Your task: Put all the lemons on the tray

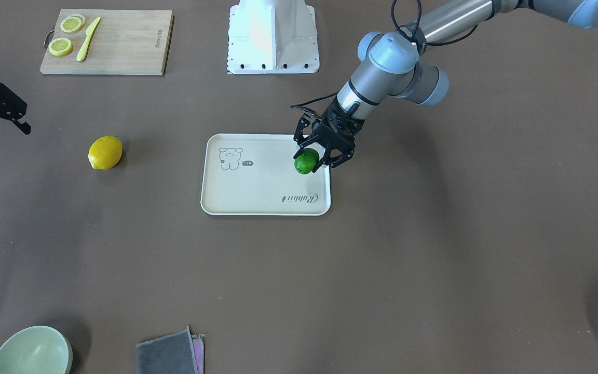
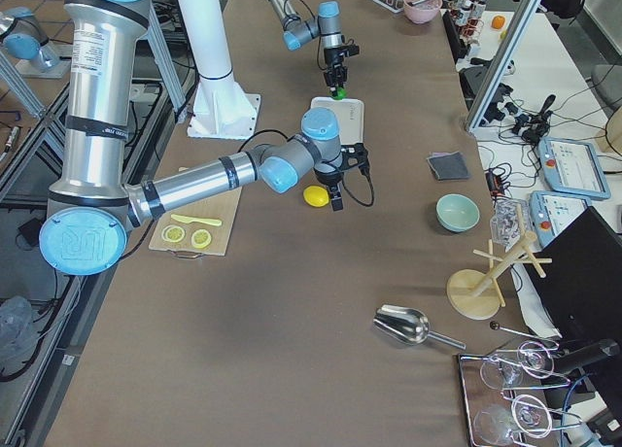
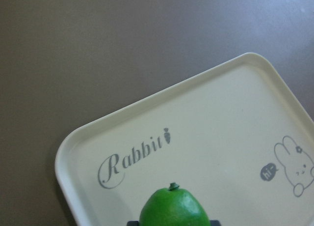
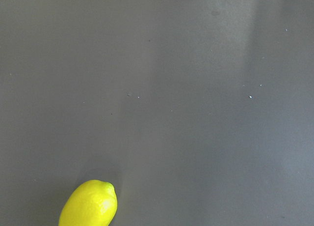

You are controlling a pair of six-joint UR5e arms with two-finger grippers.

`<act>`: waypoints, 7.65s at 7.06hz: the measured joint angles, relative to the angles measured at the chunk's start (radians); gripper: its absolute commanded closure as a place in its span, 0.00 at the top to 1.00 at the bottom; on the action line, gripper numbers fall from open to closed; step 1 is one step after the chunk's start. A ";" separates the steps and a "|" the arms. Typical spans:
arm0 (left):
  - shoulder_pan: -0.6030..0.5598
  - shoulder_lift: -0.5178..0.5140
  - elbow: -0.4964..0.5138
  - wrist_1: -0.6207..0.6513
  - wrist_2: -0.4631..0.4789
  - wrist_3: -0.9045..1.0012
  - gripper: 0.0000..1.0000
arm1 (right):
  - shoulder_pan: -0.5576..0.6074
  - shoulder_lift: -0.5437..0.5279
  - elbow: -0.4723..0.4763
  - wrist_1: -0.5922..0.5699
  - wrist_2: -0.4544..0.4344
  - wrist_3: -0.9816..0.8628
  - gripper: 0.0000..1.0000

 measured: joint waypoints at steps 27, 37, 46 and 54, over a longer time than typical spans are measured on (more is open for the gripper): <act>-0.249 0.158 -0.032 -0.045 -0.233 0.172 0.99 | -0.534 0.469 -0.117 -0.261 -0.527 0.764 0.00; -0.246 0.158 -0.028 -0.040 -0.236 0.182 0.99 | -0.265 0.563 -0.123 -0.376 -0.201 0.355 1.00; -0.825 0.495 0.004 0.230 -0.568 1.021 0.99 | 0.458 -0.059 -0.293 -0.343 0.145 -0.849 1.00; -1.082 0.534 0.028 0.754 -0.543 1.086 0.99 | 0.495 -0.060 -0.559 0.045 0.184 -0.845 1.00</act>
